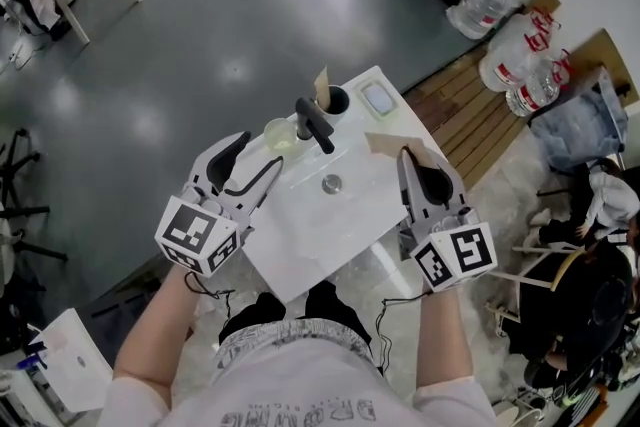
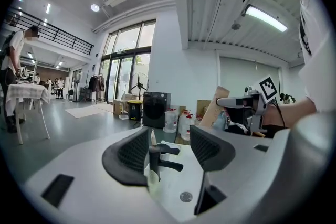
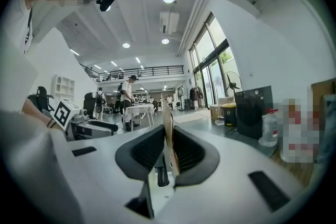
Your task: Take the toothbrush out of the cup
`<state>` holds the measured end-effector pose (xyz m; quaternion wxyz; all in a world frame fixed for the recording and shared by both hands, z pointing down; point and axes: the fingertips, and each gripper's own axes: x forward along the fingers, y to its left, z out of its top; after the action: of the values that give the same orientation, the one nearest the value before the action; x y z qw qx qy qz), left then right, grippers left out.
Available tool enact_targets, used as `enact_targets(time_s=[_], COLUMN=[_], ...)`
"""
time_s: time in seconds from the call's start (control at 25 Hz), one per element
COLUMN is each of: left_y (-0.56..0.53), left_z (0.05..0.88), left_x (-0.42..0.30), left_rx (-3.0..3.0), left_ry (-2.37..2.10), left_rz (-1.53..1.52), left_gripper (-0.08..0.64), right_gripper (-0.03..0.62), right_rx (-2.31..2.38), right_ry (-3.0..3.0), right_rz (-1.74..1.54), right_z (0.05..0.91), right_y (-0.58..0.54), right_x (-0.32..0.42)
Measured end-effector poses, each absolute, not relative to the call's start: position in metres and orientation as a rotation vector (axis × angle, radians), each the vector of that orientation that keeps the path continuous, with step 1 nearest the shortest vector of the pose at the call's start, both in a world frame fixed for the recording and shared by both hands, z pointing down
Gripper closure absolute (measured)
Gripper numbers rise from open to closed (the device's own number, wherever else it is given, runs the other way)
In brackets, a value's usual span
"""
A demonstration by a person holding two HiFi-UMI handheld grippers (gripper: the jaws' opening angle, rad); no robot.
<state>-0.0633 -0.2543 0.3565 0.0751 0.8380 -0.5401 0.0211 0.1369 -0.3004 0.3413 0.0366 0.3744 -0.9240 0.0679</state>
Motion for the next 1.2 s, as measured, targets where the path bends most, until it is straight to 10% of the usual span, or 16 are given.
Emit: enact_targets(time_s=[1.2], left_y=[-0.403], left_z=[0.416], left_x=[-0.02], left_rx=[2.429], left_ry=[-1.518], left_rz=[0.311], left_gripper=[0.295], right_gripper=[0.529], right_rx=[0.996], right_ry=[-2.906], right_rz=[0.384], right_z=[0.386], right_y=[-0.373], right_x=[0.149])
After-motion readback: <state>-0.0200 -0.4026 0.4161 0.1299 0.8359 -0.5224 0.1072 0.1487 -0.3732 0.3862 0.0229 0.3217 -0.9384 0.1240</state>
